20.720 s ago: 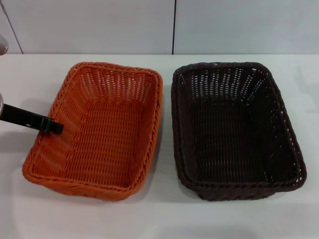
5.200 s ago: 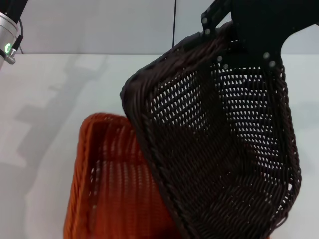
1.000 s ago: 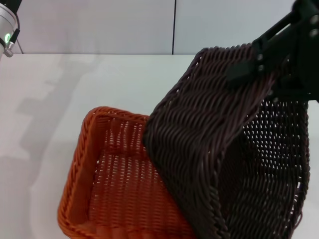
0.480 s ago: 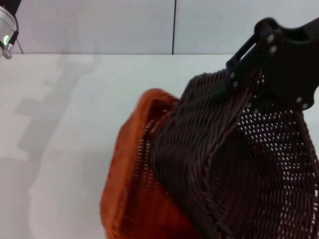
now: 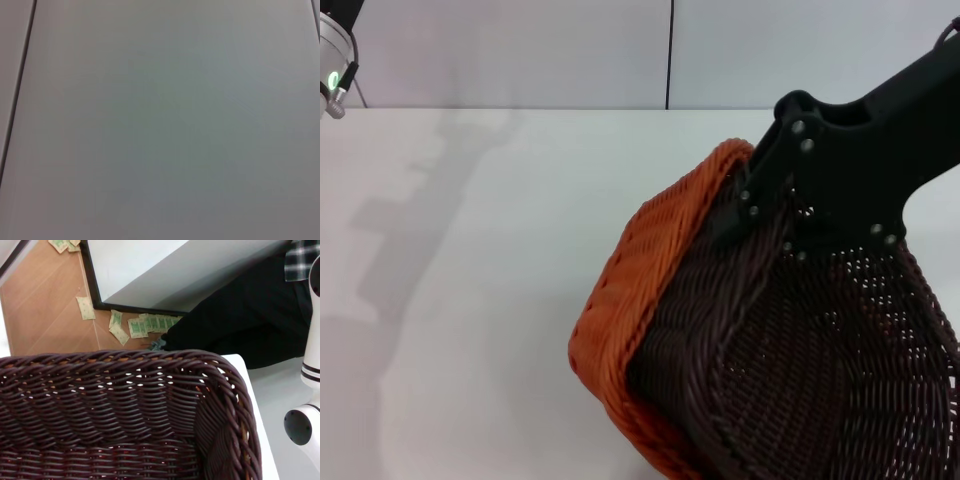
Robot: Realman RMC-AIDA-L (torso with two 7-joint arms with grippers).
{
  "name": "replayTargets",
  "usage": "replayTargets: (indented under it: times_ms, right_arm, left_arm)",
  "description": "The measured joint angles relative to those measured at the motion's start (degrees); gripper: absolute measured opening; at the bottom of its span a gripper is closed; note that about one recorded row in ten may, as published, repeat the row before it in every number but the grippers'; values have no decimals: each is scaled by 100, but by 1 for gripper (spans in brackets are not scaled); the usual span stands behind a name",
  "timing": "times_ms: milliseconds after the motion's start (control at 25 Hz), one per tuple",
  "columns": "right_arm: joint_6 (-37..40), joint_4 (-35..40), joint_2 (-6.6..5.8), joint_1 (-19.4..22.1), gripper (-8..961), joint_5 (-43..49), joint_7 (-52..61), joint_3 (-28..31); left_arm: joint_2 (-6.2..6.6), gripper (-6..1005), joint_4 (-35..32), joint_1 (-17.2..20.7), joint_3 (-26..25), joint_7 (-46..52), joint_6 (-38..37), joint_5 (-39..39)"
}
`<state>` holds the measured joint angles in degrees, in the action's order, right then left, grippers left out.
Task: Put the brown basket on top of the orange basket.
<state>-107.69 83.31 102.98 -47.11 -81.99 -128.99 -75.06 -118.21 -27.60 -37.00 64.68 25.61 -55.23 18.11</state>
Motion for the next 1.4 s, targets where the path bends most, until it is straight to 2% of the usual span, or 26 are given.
replayTargets:
  times_ms: [80, 200, 280, 560, 600, 680, 800, 880, 1040, 1120, 1240, 1400]
  right_arm:
    - [3, -22, 13, -19, 194, 20, 0, 3]
    - [21, -24, 144, -47, 195, 173, 28, 70]
    - [23, -2, 264, -75, 196, 333, 104, 161]
    - [62, -4, 828, -221, 198, 1061, 336, 756]
    - [68, -8, 885, -237, 233, 1132, 333, 848]
    - [81, -39, 934, -264, 303, 1171, 323, 1001]
    - [114, -97, 952, -284, 408, 1088, 295, 1236]
    - [156, -139, 1000, -280, 436, 966, 228, 1529]
    - [305, -281, 1092, -266, 493, 767, 76, 2183]
    - [497, -443, 1119, -191, 521, 571, -26, 2534]
    - [901, -892, 1156, -3, 564, 147, -246, 3073]
    - [1640, -2139, 1262, 481, 564, -1163, -907, 3867]
  left_arm:
    - [0, 819, 0, 0, 0, -1, 3, 0]
    - [4, 819, 0, 2, 0, -2, 4, 0]
    - [6, 819, 1, 5, -1, -3, 4, 17]
    - [16, 819, 8, 15, -15, -5, 3, 45]
    - [16, 819, 8, 15, -15, -5, 3, 45]
    - [16, 819, 9, 43, 1, -54, -25, 61]
    - [16, 716, 9, 59, 13, -67, -31, 68]
    - [17, 647, 8, 68, 15, -69, -23, 69]
    - [18, 571, 7, 73, 11, -71, -35, 69]
    - [18, 571, -14, 116, 3, -72, -41, 69]
    - [18, 571, -45, 190, -18, -73, -64, 64]
    - [17, 571, -69, 437, -58, -63, -379, 20]
